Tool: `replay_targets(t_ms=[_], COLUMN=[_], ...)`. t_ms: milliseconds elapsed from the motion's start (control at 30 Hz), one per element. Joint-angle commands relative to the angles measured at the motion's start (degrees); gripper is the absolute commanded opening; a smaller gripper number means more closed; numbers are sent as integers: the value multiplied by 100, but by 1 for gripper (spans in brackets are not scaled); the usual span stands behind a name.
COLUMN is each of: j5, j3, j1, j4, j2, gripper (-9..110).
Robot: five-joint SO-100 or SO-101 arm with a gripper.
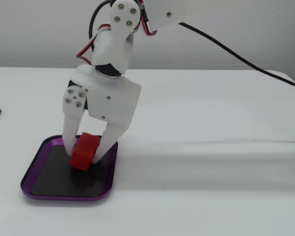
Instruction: Remove the cube from the box.
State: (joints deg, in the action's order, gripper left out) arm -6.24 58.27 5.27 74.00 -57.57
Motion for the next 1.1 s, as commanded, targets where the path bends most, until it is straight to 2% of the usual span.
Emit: replay_targets(t_ms=[0,267,633,833,1067], j5=[-132,-229,-202,-158,-229], j3=[-149,-554,-694,211,2329], j1=[9,-70,-88,-88,-88], j4=[9,422,765,686,44], j2=[-79,-554,-2232,-3322,-4808], gripper=[0,0,0,0,0])
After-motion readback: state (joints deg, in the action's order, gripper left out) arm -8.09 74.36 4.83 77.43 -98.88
